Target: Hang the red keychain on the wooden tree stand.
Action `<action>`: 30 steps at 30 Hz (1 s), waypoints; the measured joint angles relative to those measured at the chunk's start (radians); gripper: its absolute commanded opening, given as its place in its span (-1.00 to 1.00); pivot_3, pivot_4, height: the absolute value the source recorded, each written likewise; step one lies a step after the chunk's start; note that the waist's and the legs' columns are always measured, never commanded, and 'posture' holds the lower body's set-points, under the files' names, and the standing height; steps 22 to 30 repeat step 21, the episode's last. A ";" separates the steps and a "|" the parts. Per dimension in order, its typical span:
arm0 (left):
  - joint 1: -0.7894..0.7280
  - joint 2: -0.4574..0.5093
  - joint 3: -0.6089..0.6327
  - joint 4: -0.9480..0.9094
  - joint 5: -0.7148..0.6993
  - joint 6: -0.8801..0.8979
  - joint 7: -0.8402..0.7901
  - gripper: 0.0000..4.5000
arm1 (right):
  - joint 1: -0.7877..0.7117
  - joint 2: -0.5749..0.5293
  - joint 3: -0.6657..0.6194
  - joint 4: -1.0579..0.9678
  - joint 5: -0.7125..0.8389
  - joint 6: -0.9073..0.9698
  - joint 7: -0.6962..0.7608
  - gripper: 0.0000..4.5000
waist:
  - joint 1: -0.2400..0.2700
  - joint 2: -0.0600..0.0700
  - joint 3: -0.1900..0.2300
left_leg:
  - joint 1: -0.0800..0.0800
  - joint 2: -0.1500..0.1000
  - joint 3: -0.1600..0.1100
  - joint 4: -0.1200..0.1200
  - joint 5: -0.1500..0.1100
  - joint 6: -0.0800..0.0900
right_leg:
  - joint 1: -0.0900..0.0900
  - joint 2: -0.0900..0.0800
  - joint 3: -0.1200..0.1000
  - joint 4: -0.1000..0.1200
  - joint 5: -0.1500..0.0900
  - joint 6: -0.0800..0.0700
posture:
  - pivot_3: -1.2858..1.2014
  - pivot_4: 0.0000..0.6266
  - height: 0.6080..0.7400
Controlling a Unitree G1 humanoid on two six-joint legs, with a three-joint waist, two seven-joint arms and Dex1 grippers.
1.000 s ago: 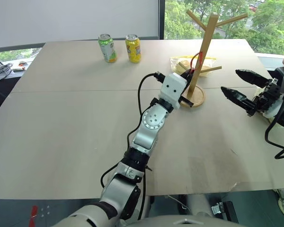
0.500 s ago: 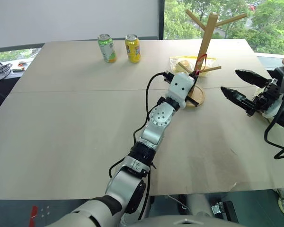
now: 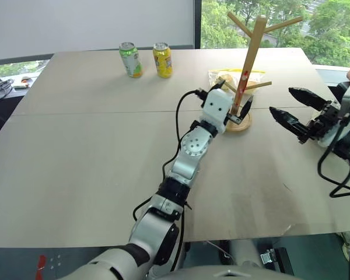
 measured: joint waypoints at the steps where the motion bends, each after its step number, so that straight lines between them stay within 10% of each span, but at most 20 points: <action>1: 0.041 0.016 0.024 -0.040 -0.017 0.019 0.001 0.98 | 0.005 0.026 0.008 0.020 -0.031 -0.028 -0.024 1.00 | -0.005 0.000 0.000 | 0.000 0.000 0.000 0.000 0.000 0.000 | 0.000 0.000 0.000 0.001 0.000 0.000 | 0.03 -0.52 1.00; 12: 0.380 0.166 0.263 -0.319 -0.064 0.229 0.114 0.98 | 0.050 0.259 0.030 0.337 -0.274 -0.373 -0.214 1.00 | -0.006 0.001 0.000 | 0.002 -0.002 0.000 0.000 0.000 0.000 | 0.000 0.000 0.002 0.003 0.000 0.000 | 0.03 -0.52 1.00; 30: 0.449 0.183 0.331 -0.363 -0.062 0.264 0.179 0.98 | 0.023 0.303 0.030 0.540 -0.312 -0.535 -0.259 1.00 | -0.011 0.001 0.000 | 0.002 -0.002 0.000 0.000 0.000 0.000 | -0.001 0.000 0.002 0.003 0.000 -0.001 | 0.03 -0.52 1.00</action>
